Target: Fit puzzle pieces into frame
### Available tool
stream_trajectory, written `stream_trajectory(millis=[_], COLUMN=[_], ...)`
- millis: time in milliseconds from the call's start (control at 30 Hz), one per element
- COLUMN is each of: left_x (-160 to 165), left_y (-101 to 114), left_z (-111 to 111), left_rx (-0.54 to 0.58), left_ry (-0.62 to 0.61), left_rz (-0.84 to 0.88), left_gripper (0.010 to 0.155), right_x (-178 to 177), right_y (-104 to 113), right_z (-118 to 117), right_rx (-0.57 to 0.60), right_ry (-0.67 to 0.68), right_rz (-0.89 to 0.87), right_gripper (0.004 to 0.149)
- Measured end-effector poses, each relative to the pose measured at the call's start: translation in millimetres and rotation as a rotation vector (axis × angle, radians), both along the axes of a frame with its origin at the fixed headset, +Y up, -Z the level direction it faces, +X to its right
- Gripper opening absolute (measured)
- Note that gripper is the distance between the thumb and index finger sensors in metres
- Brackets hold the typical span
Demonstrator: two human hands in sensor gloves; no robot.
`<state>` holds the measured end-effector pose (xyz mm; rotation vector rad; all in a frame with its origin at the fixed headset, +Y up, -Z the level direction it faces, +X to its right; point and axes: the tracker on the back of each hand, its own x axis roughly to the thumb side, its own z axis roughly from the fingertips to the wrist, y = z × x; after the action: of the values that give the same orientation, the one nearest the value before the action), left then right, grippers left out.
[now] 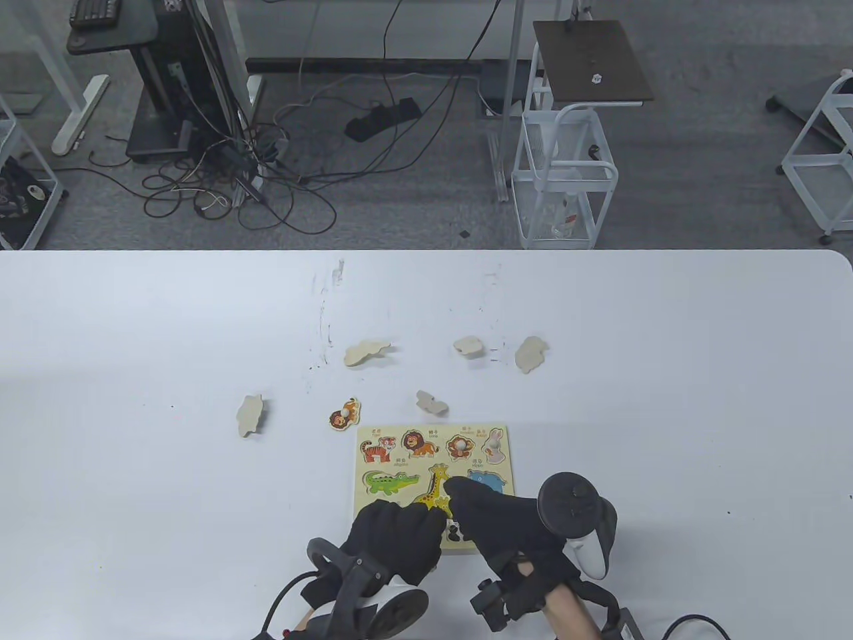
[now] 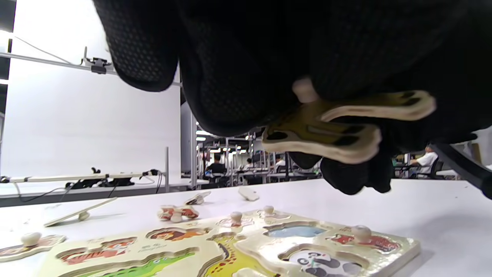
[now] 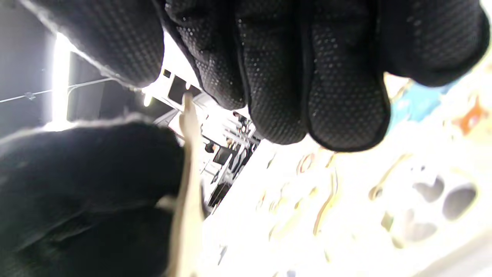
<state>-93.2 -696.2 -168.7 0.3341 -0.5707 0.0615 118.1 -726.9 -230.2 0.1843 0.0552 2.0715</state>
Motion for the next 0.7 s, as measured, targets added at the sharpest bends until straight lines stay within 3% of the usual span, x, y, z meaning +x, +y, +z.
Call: stream_trajectory(millis=[400,567,700], left_x=[19.1,27.0,29.2], left_y=[1.9,-7.6,-13.4], left_z=[-37.4,-54.5,-64.4], left_rx=[-0.210,-0.266,-0.283], left_ry=[0.050,0.080,0.107], left_rz=[-0.116,-0.175,-0.207], left_gripper=[0.046,0.046,0.046], right_x=[15.0,22.9,24.6], right_y=[1.2,-1.2,-2.1], right_z=[-6.6,-6.8,-8.3], right_rx=[0.134,0.107,0.084], right_ry=[-0.021,-0.151,-0.152], right_rz=[0.070,0.104,0.109], right_gripper=[0.062,0.058,0.057])
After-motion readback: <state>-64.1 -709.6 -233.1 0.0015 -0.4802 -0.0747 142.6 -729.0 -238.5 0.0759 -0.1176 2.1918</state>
